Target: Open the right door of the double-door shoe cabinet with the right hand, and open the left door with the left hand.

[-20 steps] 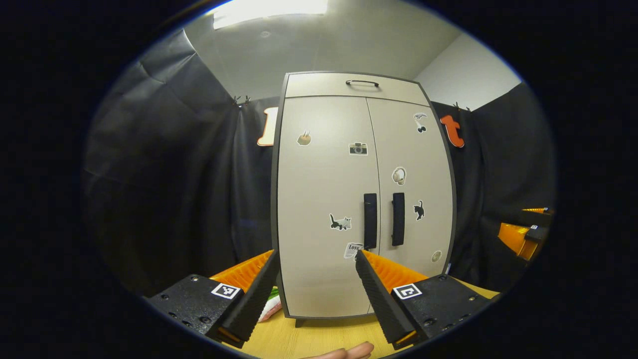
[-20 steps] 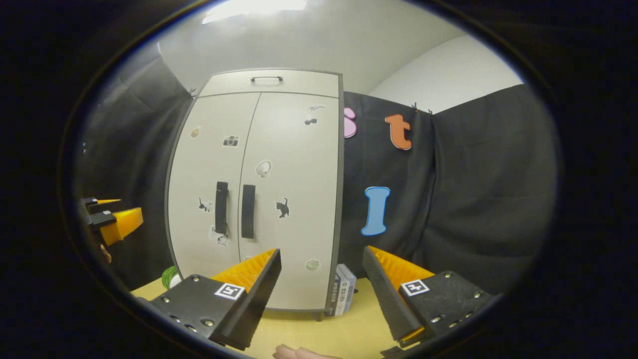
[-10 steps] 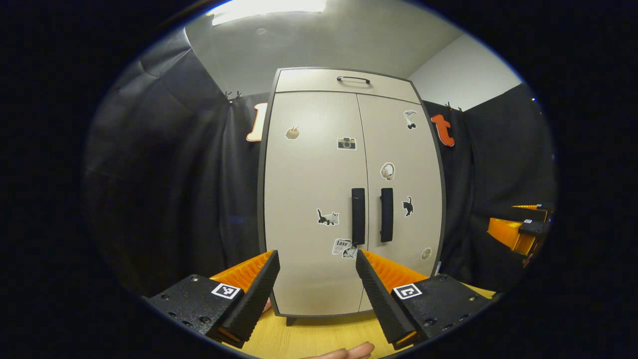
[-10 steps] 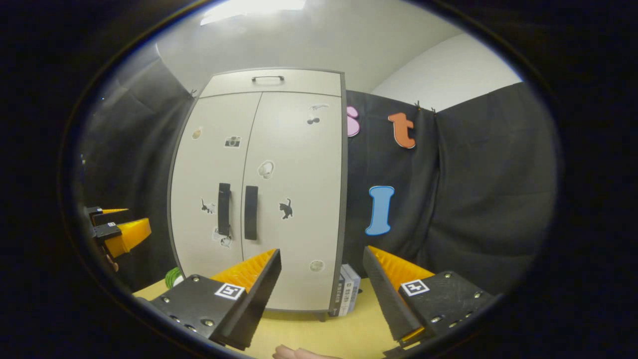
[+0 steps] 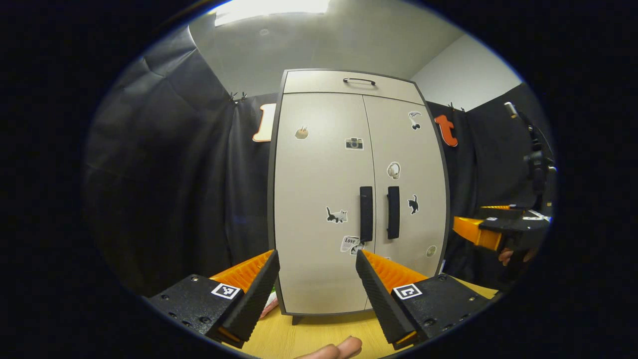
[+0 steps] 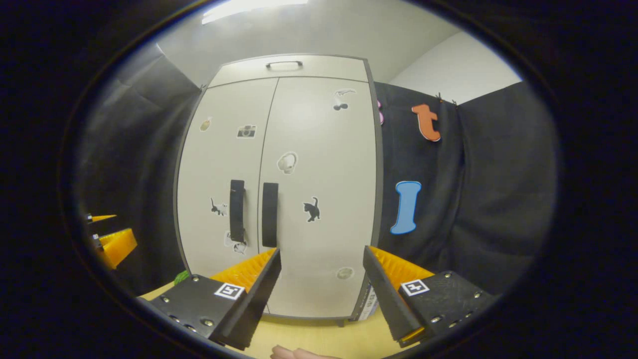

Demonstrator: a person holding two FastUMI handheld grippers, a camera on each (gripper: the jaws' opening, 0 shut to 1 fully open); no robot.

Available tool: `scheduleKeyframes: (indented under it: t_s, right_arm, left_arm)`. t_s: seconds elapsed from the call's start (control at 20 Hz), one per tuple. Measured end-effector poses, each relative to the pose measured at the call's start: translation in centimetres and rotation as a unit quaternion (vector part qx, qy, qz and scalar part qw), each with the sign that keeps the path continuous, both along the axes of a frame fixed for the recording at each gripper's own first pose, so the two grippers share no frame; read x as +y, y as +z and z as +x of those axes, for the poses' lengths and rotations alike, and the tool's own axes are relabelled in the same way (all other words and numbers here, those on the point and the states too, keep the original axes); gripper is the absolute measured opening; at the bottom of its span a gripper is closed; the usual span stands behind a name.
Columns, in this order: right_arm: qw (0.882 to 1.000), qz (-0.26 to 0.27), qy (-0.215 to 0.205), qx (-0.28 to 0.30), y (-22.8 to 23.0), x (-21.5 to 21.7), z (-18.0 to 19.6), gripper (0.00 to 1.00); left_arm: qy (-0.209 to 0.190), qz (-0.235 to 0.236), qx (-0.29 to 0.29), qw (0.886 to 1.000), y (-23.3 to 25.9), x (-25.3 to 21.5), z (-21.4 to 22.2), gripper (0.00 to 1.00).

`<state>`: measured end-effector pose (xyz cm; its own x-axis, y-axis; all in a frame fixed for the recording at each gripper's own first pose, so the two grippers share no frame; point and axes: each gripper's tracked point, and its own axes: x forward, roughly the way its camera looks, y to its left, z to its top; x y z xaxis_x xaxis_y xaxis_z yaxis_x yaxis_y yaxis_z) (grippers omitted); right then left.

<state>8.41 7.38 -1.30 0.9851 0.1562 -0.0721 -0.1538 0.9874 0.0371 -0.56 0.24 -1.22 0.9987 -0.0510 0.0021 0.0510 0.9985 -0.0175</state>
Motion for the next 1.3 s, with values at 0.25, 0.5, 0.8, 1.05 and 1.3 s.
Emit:
scheduleKeyframes:
  t_s: [0.25, 0.5, 0.8, 1.05, 1.3]
  right_arm:
    - [1.000, 0.014, 0.027, 0.001, 0.8, 4.4, 4.8, 0.94]
    - [0.999, 0.015, 0.040, 0.000, 0.8, 8.1, 8.7, 0.94]
    - [1.000, 0.010, 0.026, 0.009, -0.5, 10.3, 12.3, 0.96]
    - [1.000, 0.016, 0.025, -0.005, -0.4, 11.4, 14.1, 0.93]
    - [0.998, 0.061, 0.005, -0.001, -0.2, 10.7, 14.4, 0.60]
  left_arm:
    - [0.008, -0.006, -0.006, 1.000, -0.1, 0.9, -0.4, 0.92]
    - [-0.005, -0.004, 0.002, 1.000, -0.7, 0.6, -0.6, 0.96]
    - [-0.025, 0.006, 0.021, 0.999, -2.6, 1.0, -2.8, 0.96]
    - [-0.021, 0.015, 0.012, 1.000, -2.4, 1.9, -2.9, 0.93]
    - [-0.015, 0.004, 0.017, 1.000, -3.0, 2.6, -2.8, 0.93]
